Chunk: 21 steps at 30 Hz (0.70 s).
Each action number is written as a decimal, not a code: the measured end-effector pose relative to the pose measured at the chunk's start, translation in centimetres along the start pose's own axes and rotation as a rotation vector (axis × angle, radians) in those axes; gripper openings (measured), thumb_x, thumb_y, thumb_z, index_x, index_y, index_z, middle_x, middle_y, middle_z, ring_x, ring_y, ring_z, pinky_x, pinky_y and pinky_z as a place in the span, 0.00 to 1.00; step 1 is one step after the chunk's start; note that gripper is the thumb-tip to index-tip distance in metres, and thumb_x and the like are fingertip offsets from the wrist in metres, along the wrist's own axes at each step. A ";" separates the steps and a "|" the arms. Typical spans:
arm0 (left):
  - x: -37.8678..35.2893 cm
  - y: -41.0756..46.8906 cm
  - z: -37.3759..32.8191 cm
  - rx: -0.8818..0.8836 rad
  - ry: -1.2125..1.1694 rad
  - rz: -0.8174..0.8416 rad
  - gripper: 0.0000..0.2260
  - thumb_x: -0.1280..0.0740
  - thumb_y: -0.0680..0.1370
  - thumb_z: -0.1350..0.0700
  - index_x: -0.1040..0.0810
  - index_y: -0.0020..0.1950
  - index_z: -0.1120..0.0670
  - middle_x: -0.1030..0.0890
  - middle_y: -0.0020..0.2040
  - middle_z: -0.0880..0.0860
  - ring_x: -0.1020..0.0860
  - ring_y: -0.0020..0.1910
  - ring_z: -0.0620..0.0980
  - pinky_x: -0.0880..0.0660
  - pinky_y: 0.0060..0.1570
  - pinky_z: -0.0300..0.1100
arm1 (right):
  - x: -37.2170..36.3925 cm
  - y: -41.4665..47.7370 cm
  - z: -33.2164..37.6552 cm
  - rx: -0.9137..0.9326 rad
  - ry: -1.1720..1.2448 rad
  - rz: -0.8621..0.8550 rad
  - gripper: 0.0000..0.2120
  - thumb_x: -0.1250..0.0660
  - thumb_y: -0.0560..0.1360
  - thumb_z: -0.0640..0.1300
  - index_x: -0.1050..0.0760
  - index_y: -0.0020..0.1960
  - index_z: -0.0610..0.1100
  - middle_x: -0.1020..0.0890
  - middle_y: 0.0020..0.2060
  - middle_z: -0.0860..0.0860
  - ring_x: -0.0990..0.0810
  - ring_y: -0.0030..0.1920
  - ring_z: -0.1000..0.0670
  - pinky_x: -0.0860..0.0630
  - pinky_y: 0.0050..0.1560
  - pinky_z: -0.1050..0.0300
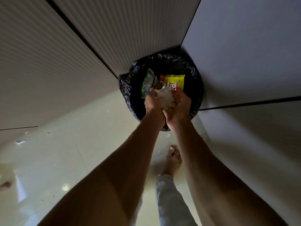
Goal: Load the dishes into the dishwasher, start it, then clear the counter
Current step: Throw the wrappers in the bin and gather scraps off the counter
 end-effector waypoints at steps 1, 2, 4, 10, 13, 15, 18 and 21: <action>0.0 -0.1 -0.3 0.010 0.005 0.004 0.20 0.43 0.82 0.51 0.27 0.67 0.63 0.23 0.63 0.65 0.23 0.61 0.61 0.30 0.67 0.55 | 0.1 0.1 0.2 -0.017 -0.019 -0.010 0.21 0.40 0.79 0.53 0.23 0.63 0.39 0.16 0.52 0.44 0.18 0.55 0.44 0.25 0.62 0.46; 0.1 -0.1 -0.3 0.021 0.003 0.008 0.21 0.44 0.82 0.50 0.29 0.69 0.63 0.24 0.64 0.63 0.24 0.63 0.60 0.31 0.67 0.53 | 0.4 0.0 0.3 -0.052 -0.025 -0.029 0.22 0.40 0.79 0.56 0.24 0.64 0.41 0.17 0.54 0.47 0.19 0.57 0.48 0.27 0.65 0.48; 0.5 -0.4 -0.7 0.029 -0.024 0.025 0.19 0.46 0.83 0.49 0.27 0.66 0.59 0.20 0.58 0.58 0.21 0.54 0.55 0.27 0.59 0.49 | 1.0 -0.7 0.6 -0.118 -0.021 -0.057 0.23 0.42 0.80 0.58 0.28 0.67 0.44 0.21 0.59 0.50 0.25 0.60 0.51 0.33 0.67 0.50; 1.6 -5.2 -3.3 0.055 -0.014 0.034 0.16 0.47 0.83 0.49 0.28 0.63 0.57 0.21 0.55 0.55 0.27 0.60 0.52 0.32 0.60 0.47 | 0.5 -6.4 2.6 -0.156 0.017 -0.131 0.29 0.44 0.80 0.59 0.36 0.76 0.43 0.32 0.74 0.46 0.34 0.74 0.47 0.39 0.74 0.46; 2.2 -10.3 -4.7 0.032 -0.031 0.051 0.21 0.49 0.84 0.50 0.33 0.72 0.59 0.27 0.68 0.58 0.30 0.68 0.56 0.34 0.68 0.47 | -0.9 -11.2 4.5 -0.148 0.028 -0.155 0.27 0.42 0.81 0.57 0.31 0.72 0.40 0.25 0.66 0.43 0.26 0.66 0.44 0.30 0.67 0.48; 1.9 -14.7 -6.5 0.009 -0.035 0.072 0.20 0.48 0.84 0.50 0.31 0.71 0.59 0.26 0.68 0.58 0.29 0.67 0.57 0.34 0.70 0.50 | -2.9 -15.4 7.0 -0.124 0.030 -0.128 0.23 0.40 0.80 0.55 0.27 0.66 0.39 0.20 0.58 0.43 0.21 0.56 0.45 0.23 0.54 0.52; 1.2 -22.7 -9.9 0.010 -0.115 0.078 0.19 0.46 0.83 0.48 0.22 0.58 0.61 0.19 0.53 0.59 0.21 0.51 0.56 0.25 0.56 0.48 | -5.9 -22.3 10.9 -0.110 0.000 -0.163 0.16 0.35 0.78 0.49 0.21 0.57 0.37 0.17 0.45 0.43 0.19 0.39 0.47 0.23 0.38 0.56; 0.4 -31.2 -14.3 -0.038 -0.120 0.129 0.19 0.44 0.82 0.49 0.21 0.53 0.62 0.18 0.46 0.60 0.21 0.43 0.55 0.25 0.44 0.45 | -9.2 -29.1 15.8 -0.049 -0.140 -0.129 0.11 0.33 0.75 0.44 0.18 0.46 0.36 0.16 0.38 0.42 0.20 0.33 0.46 0.27 0.33 0.55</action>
Point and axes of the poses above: each hand's wrist, its own y-axis towards the middle knuckle, its own x-axis out of the back of the hand, z = x × y, the point moved 5 cm from there along y, towards the middle knuckle
